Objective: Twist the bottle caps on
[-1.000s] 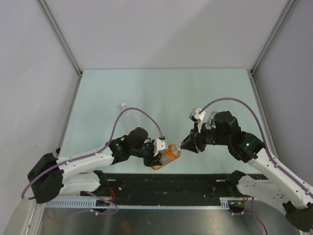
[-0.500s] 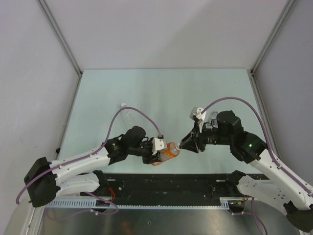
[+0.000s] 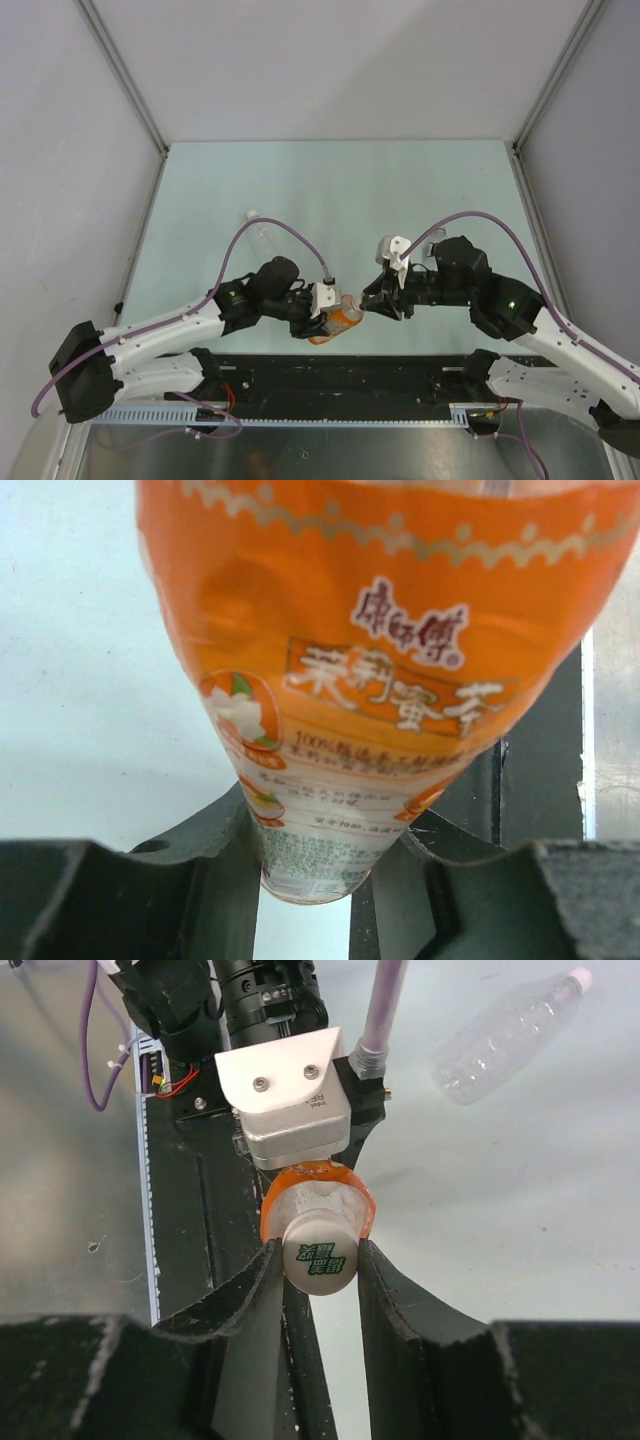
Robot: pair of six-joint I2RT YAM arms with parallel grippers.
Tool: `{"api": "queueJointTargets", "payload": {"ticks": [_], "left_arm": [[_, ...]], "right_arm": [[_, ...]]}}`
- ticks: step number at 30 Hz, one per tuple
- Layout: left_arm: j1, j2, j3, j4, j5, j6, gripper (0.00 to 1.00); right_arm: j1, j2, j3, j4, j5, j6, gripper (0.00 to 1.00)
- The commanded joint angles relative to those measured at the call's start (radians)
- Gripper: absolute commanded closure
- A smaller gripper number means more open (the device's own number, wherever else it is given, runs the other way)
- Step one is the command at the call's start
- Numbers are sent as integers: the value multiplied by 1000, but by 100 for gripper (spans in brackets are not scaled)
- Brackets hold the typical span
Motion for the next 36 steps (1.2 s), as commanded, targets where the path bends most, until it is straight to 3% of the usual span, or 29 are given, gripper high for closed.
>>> {"api": "queueJointTargets", "payload": {"ticks": [1,11,23,27,36], "left_arm": [[-3,-41,112,230,90,-59,100],[-3,-34,116,229,116,31,100],[-5,-15,204,238,-189,13,100],[-5,-7,202,318,-271,-37,100],[-6,17,154,387,-372,-50,100]], "right_arm": [[48,15,-11,-102,-24,-52,100],[55,56,3,-126,1,-17,100],[31,141,7,-128,249,267,100],[26,154,7,-97,336,400,100],[-24,212,7,-53,313,549,95]]}}
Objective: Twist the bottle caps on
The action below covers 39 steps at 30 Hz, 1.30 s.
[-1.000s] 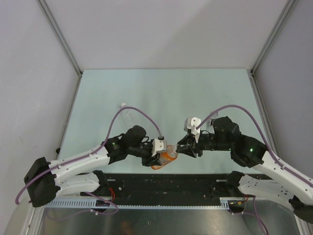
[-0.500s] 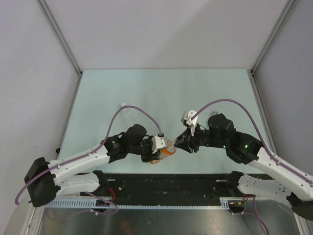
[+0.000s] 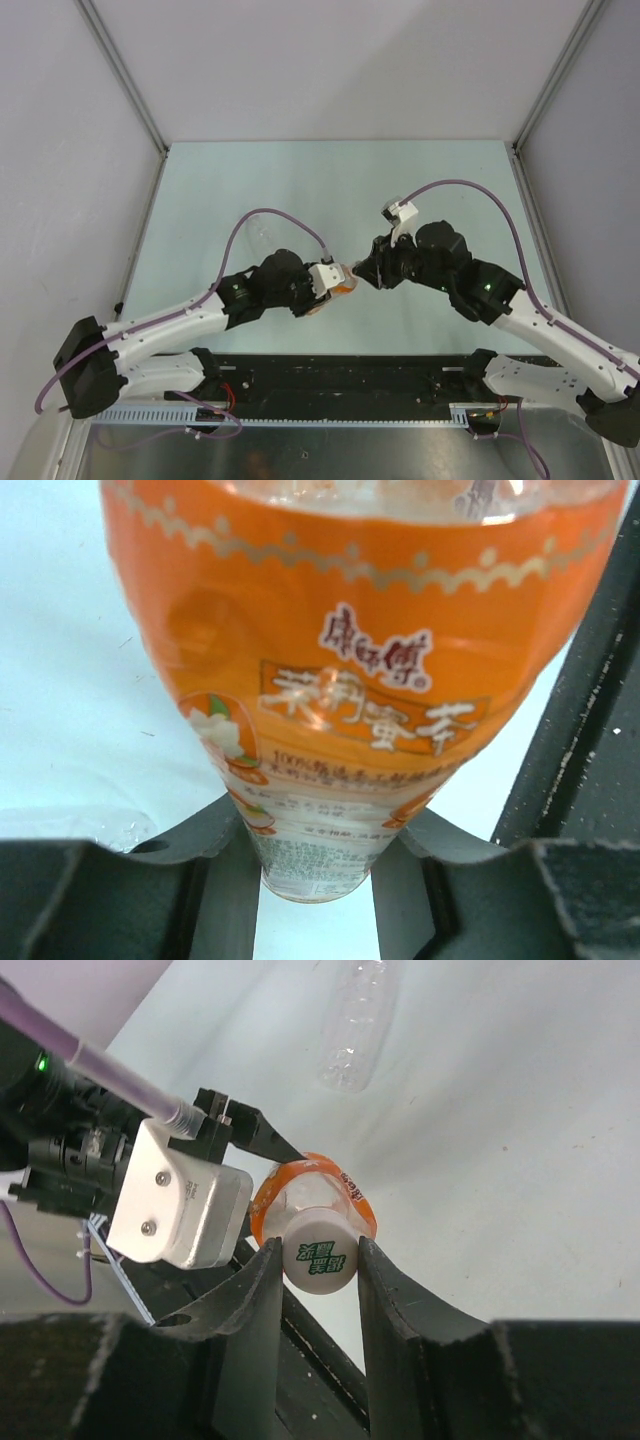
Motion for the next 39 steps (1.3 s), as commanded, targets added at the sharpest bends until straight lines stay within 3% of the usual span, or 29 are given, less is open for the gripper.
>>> {"api": "queueJointTargets", "payload": {"ticks": [1,10,22,29,35,39], "left_arm": [[-9,-6,84,402,-14,-48,100],[-10,57,65,402,-63,-98,100],[-11,104,38,410,-81,-138,100],[-11,97,16,423,-72,-102,100],[-8,10,-59,447,-27,-6,100],[3,-71,-126,453,29,61,100]], "right_arm": [[-6,78,-36,-117,-43,100,93],[-44,92,-35,-49,-53,35,65],[-38,-4,-29,1,-57,-58,38],[-22,-108,-30,-12,-5,-132,3],[-23,-180,-54,-36,-32,-320,2],[-33,-278,-117,68,-65,-442,4]]}}
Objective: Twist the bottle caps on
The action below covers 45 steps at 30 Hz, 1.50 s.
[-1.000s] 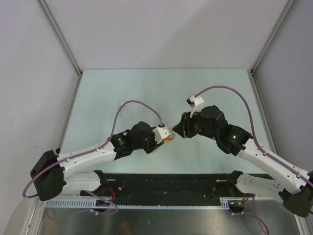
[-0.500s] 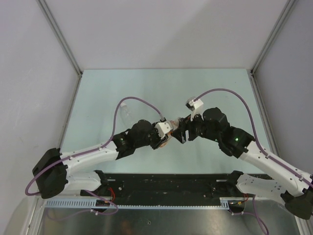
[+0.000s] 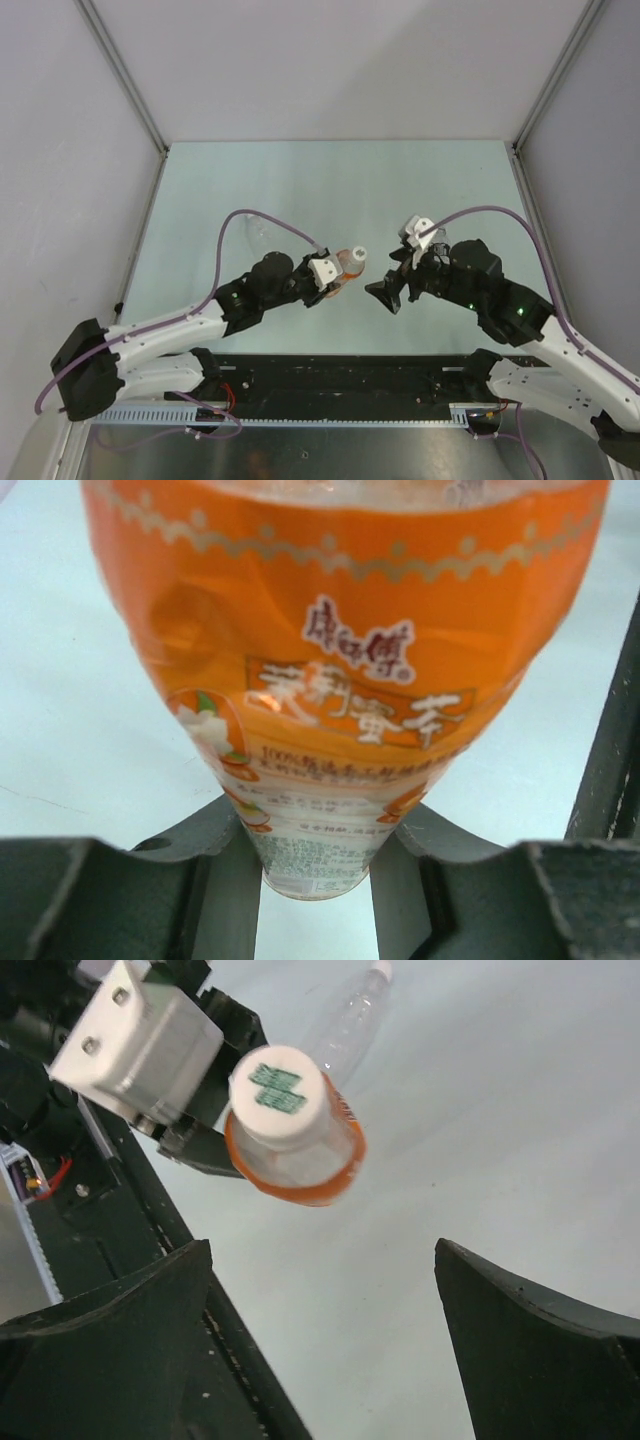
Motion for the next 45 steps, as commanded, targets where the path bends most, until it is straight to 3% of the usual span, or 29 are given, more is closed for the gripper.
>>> {"api": "queueJointTargets", "payload": {"ticks": [1,8,16,24,34,45], "left_arm": [[14,-108,-64,63,94,109,100],[63,-232,-149,54,333,163,100],[89,-218,-171,40,444,183,100],[92,-171,-150,27,475,185,100],[91,-171,-144,23,484,188,100],[92,-142,-131,22,501,185,100]], "right_arm": [[-9,-107,-75,130,-68,-194,4],[-23,-158,-136,220,-472,-423,15],[-24,-91,-138,356,-627,-463,21],[-24,-2,-131,522,-678,-385,33],[-23,63,-99,485,-729,-392,50],[-22,74,-99,487,-756,-352,56]]}}
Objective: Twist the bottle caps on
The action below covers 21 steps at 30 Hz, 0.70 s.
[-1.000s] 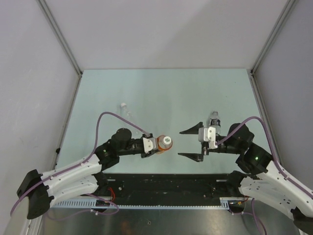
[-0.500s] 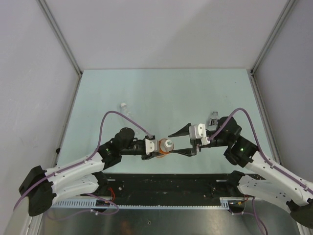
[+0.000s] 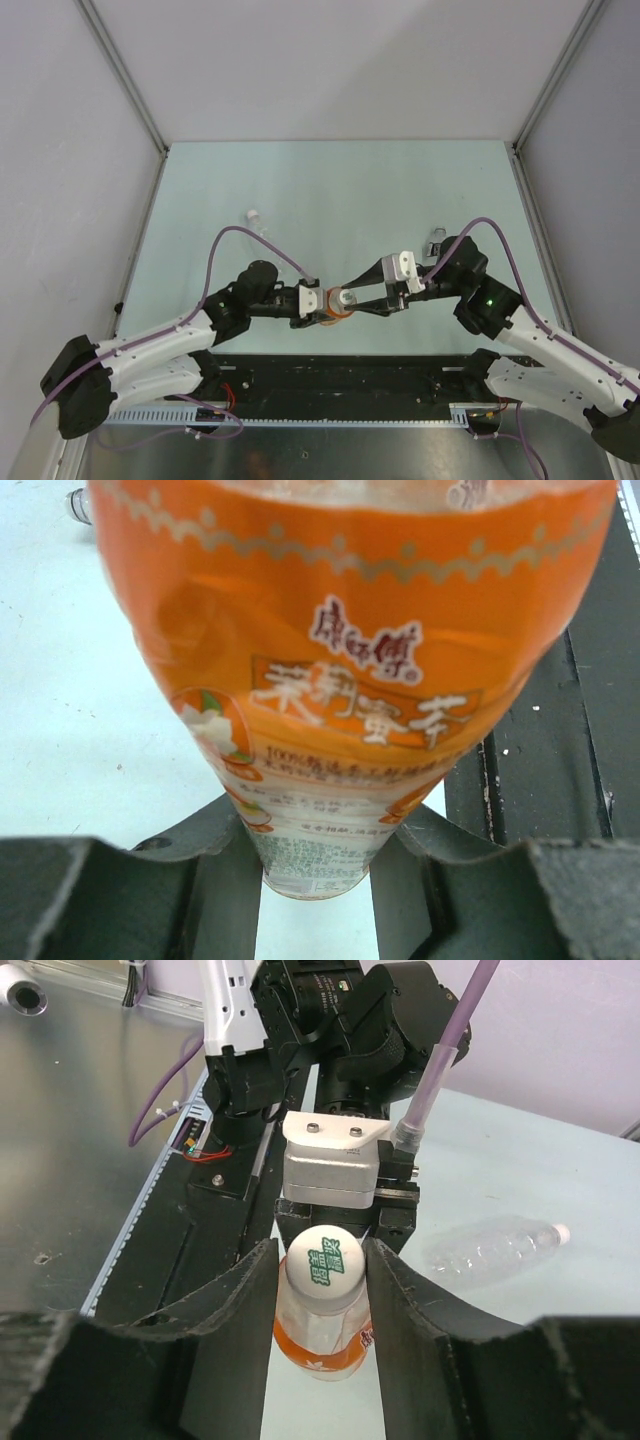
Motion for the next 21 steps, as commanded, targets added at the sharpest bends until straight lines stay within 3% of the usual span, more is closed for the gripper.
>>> {"api": "queueJointTargets", "payload": {"ticks": [1,5,9,14,17,21], "left_arm": [[6,3,38,23,24,16,100],[6,-7,40,24,14,10,100],[6,-30,47,26,-6,-5,100],[6,-67,78,45,-111,-85,100],[7,-73,116,61,-265,-178,100],[6,-4,182,79,-377,-254,100]], "right_arm": [[1,4,40,28,-27,30,58],[2,5,40,6,-1,33,64],[3,11,40,-21,20,46,79],[29,31,40,-59,148,110,89],[40,52,40,-49,462,342,97],[61,97,40,-105,812,572,100]]}}
